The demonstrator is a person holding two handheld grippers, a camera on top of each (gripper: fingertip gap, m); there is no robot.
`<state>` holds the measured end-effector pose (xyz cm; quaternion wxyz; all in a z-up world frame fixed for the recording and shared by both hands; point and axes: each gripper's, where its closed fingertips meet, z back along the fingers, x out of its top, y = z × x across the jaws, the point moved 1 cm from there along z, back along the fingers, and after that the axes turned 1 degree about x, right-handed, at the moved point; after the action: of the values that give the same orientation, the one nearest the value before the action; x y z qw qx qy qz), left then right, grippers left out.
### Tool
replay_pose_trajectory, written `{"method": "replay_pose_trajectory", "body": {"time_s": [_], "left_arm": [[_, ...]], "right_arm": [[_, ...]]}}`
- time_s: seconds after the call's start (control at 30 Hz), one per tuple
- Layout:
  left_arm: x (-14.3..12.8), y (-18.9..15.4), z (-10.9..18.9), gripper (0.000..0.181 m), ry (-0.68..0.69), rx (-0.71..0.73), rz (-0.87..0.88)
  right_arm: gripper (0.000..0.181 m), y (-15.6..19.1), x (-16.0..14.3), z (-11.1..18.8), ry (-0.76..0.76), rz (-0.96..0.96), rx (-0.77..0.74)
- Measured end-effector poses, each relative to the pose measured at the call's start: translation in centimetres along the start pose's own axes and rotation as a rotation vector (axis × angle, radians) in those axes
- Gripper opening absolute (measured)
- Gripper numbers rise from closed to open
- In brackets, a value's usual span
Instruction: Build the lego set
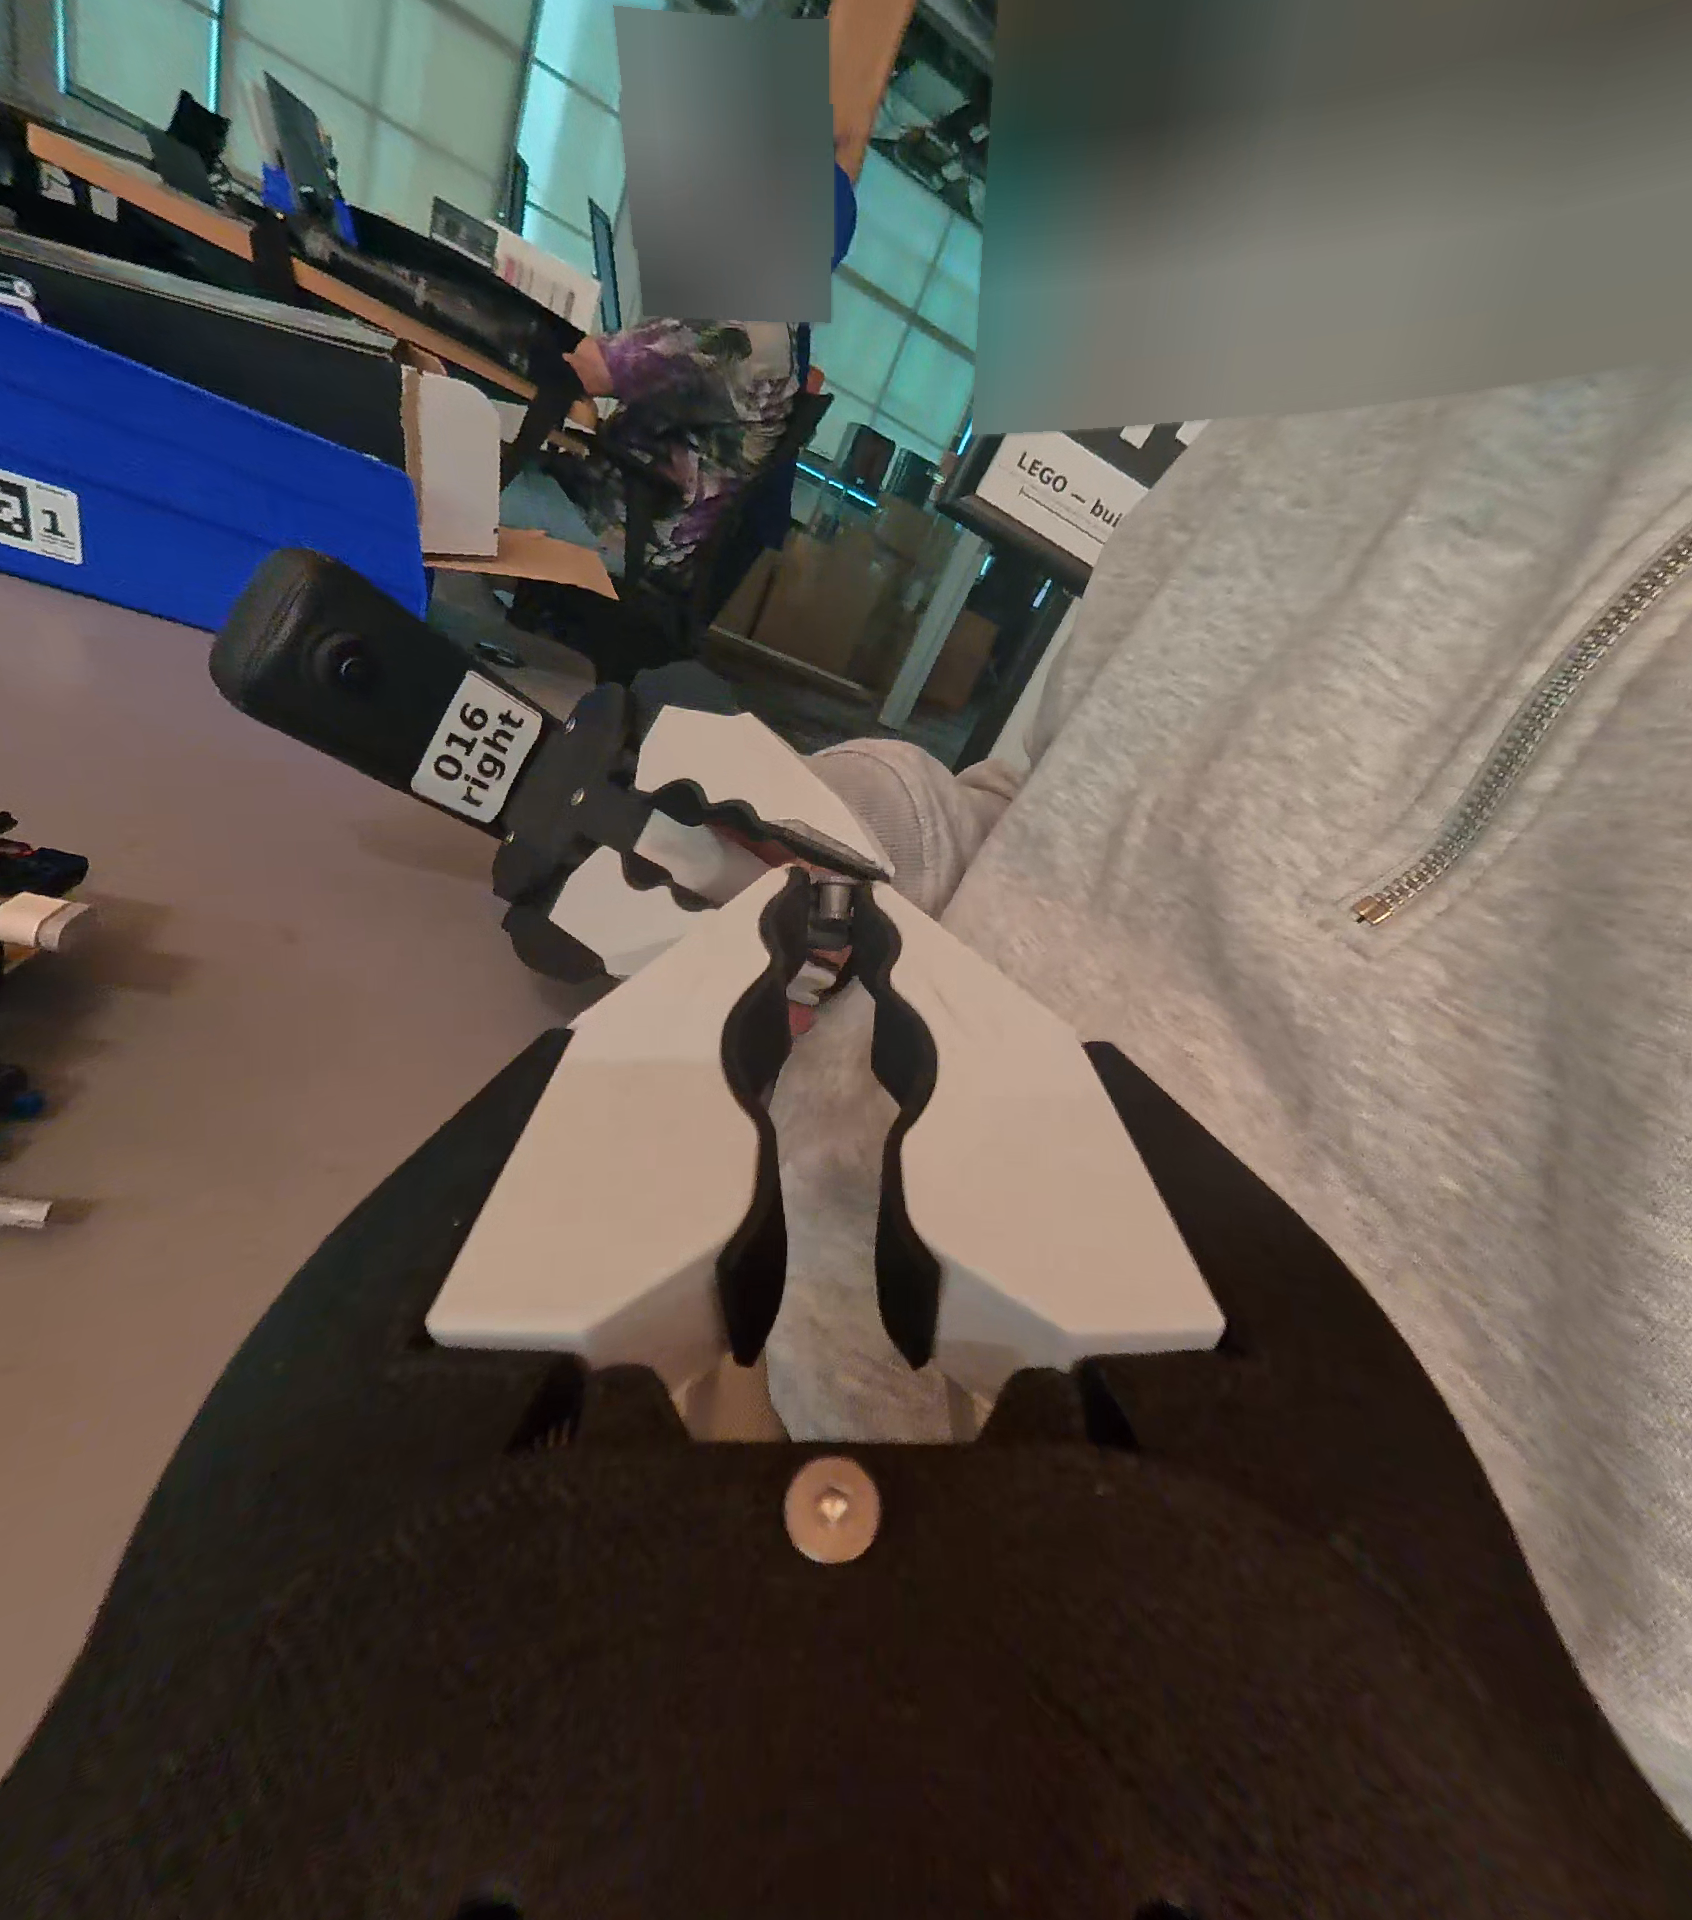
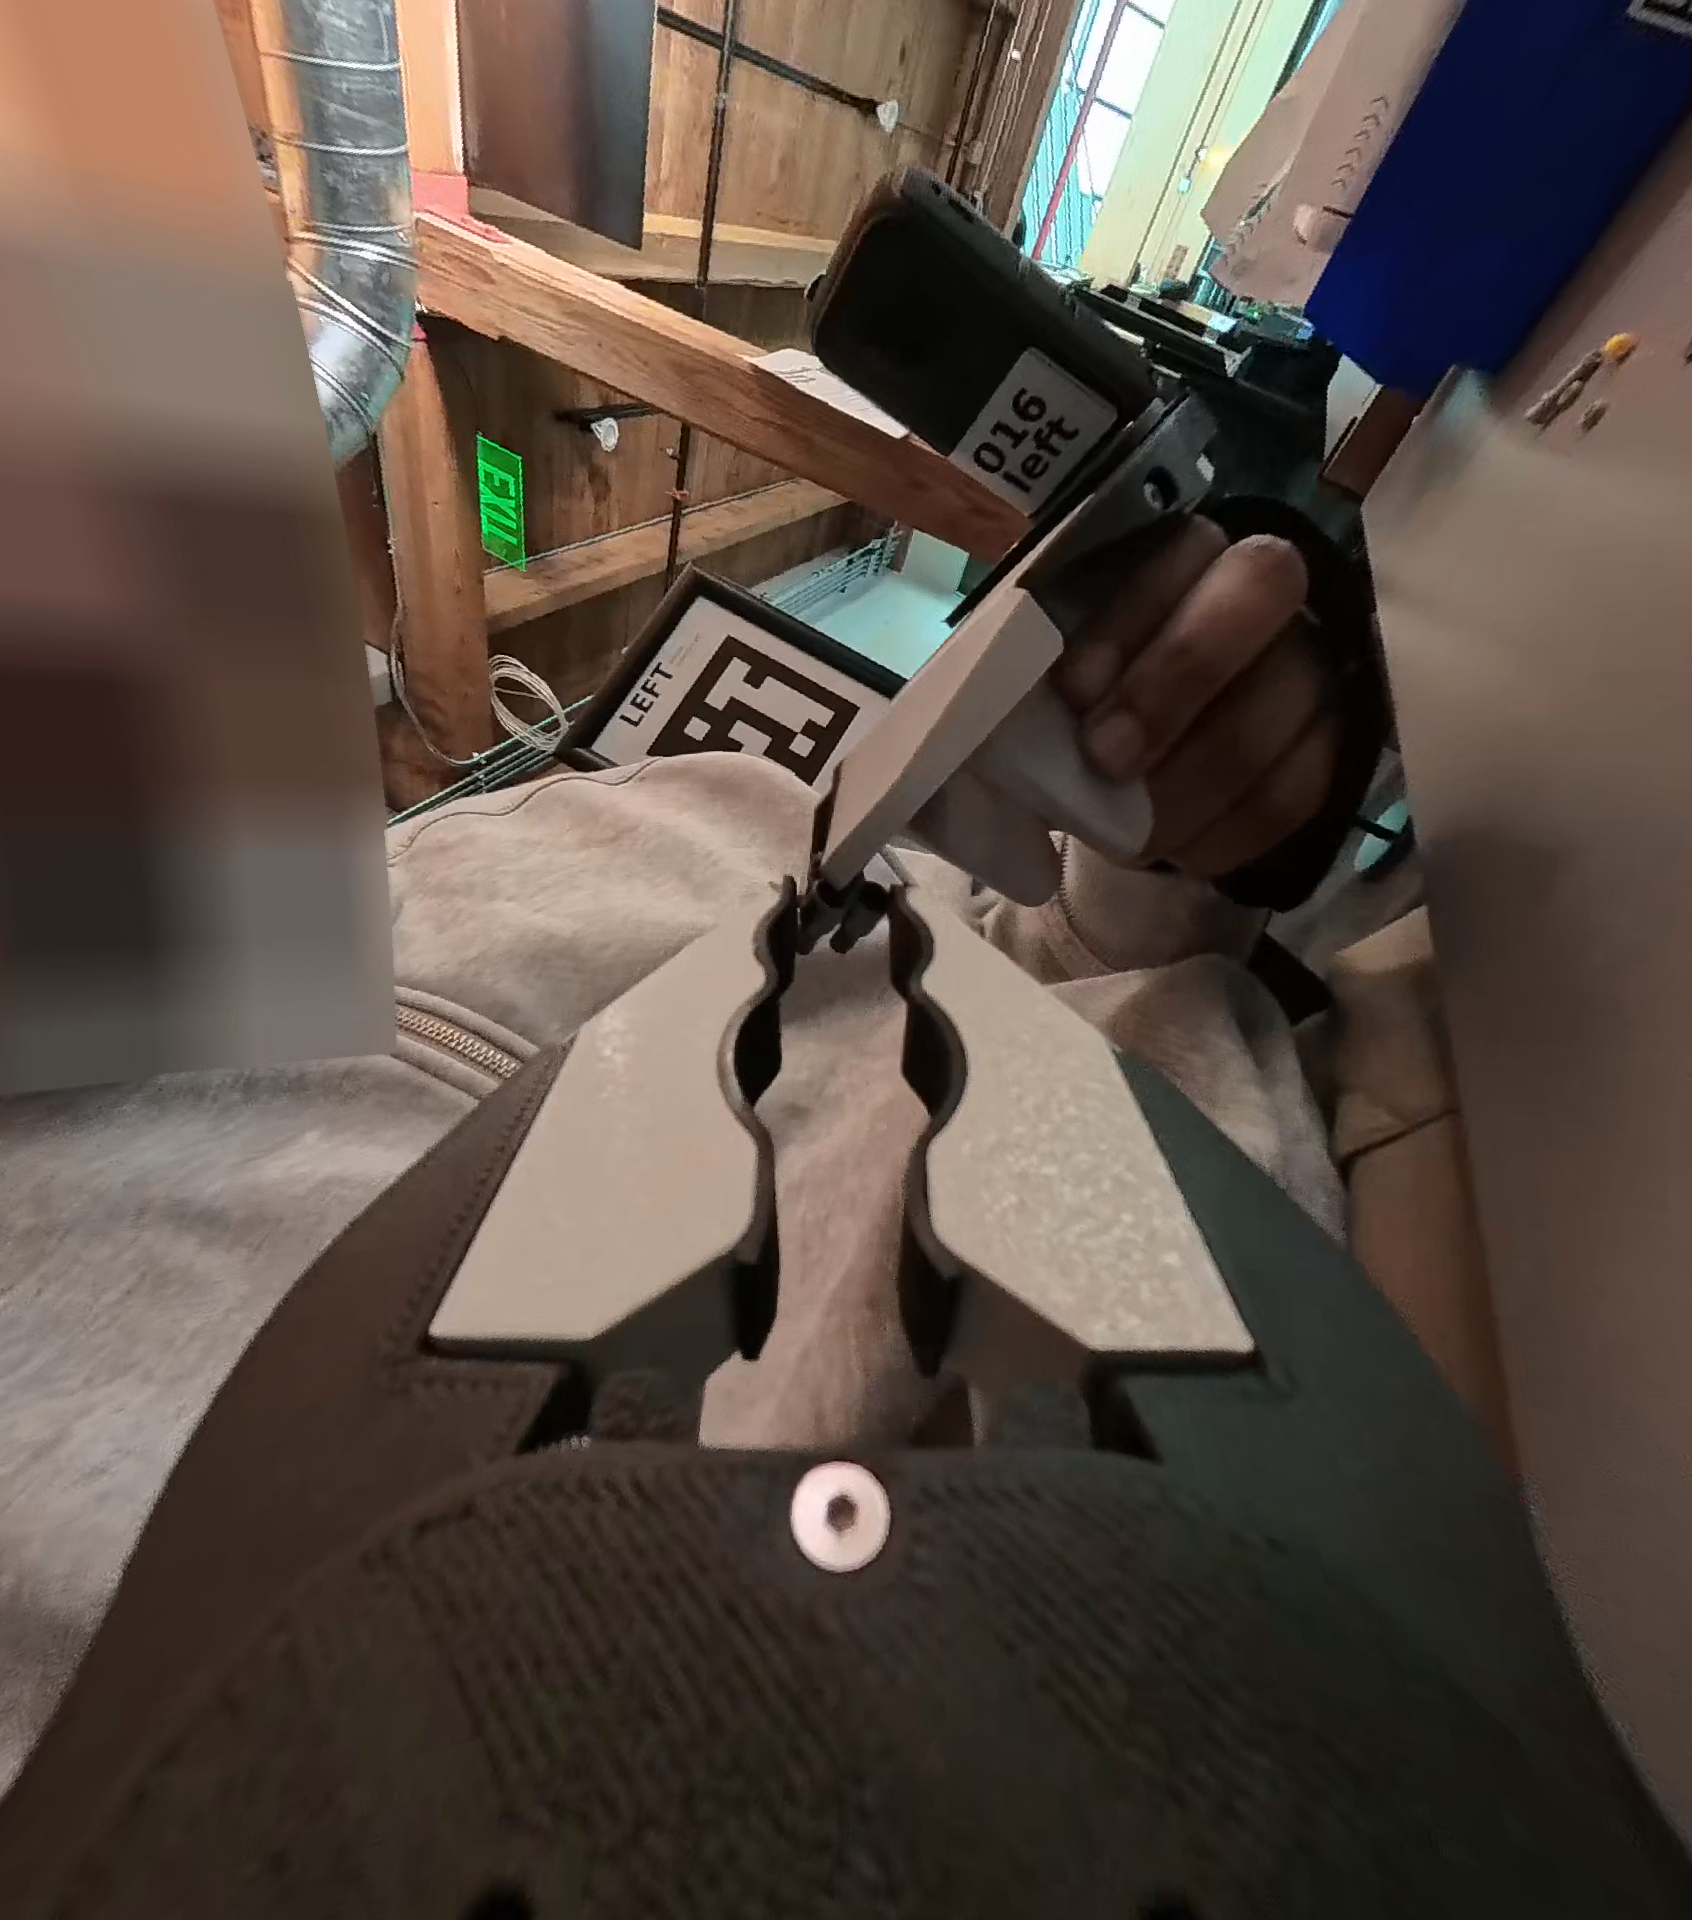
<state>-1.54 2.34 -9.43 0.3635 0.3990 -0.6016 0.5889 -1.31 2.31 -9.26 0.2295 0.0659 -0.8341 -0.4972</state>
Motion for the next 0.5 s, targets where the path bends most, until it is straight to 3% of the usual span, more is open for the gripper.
{"method": "replay_pose_trajectory", "body": {"time_s": [0.07,0.23,0.33,0.43,0.5], "left_arm": [[0.1,0.3,0.0,0.006,-0.005,0.023,0.006],[1.4,2.6,0.8,0.033,-0.133,0.139,0.095],[2.2,3.6,0.9,0.023,-0.271,0.104,0.273],[4.2,2.5,1.3,0.015,-0.503,-0.139,0.475],[4.5,2.4,1.0,0.011,-0.562,-0.238,0.588]], "right_arm": [[0.015,-0.1,0.3,0.0,-0.015,0.008,-0.002],[0.015,0.4,3.0,1.5,-0.154,0.169,-0.047],[0.014,1.2,5.3,2.7,-0.258,0.509,-0.223],[0.014,3.1,5.5,2.6,-0.272,0.925,-0.367],[0.014,4.4,5.3,2.2,-0.305,1.159,-0.425]]}}
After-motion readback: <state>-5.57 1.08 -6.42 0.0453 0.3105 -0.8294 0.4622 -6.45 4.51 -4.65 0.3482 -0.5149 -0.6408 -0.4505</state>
